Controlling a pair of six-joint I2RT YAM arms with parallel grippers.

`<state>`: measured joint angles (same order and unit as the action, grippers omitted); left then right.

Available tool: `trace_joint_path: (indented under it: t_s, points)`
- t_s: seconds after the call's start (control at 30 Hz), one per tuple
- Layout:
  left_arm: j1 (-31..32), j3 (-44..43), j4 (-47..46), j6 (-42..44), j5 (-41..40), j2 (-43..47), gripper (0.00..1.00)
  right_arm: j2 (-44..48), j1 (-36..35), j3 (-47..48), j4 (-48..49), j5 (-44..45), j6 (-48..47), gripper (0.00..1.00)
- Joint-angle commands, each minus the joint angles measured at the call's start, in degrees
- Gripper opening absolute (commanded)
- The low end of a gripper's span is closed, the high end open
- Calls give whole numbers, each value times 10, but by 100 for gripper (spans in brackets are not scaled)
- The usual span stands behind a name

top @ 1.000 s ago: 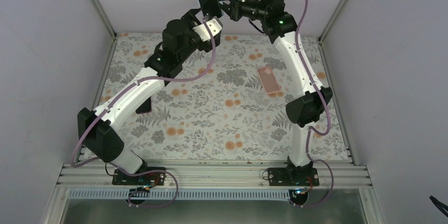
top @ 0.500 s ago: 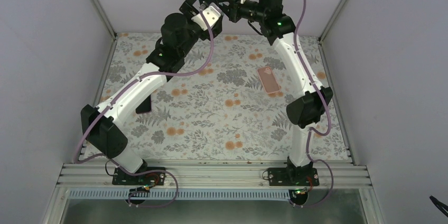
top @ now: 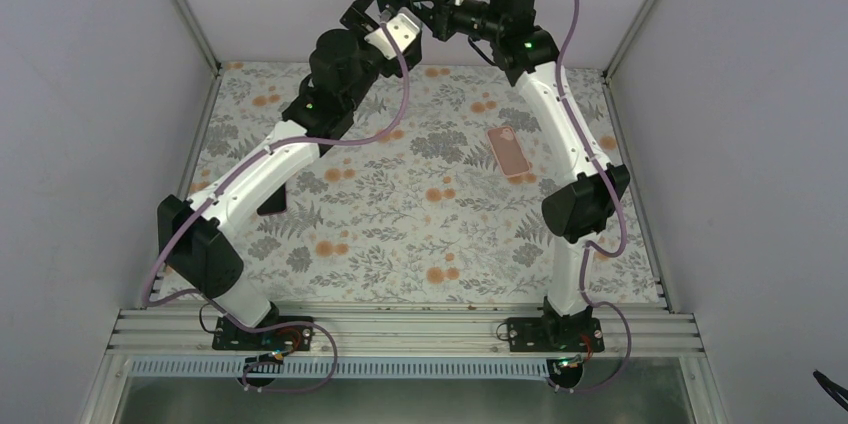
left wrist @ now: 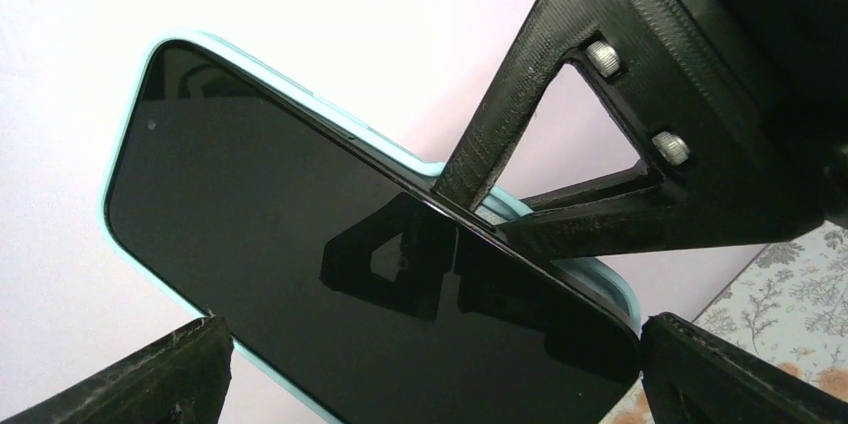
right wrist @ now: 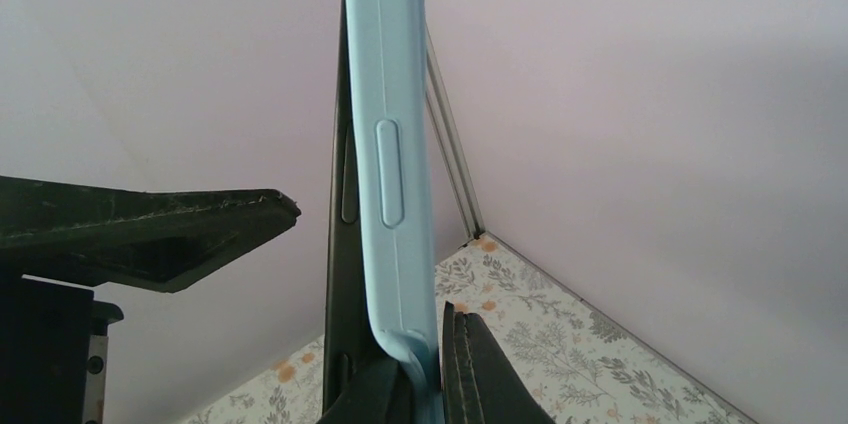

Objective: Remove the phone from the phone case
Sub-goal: Remove the phone case from the phone.

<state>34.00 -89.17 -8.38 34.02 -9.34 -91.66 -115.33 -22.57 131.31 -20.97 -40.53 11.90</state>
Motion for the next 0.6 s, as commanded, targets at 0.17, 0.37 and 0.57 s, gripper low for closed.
trace_joint_path:
  t_s: [0.17,0.37,0.57]
  points:
    - [0,-3,-85,20,-112,-22,99,47,-17,0,48,-3,14,3]
    - [0,39,-307,139,-247,-33,92,53,-20,-17,48,-8,21,3]
    - [-2,91,-642,355,-267,-54,81,61,-20,-53,45,-38,18,3]
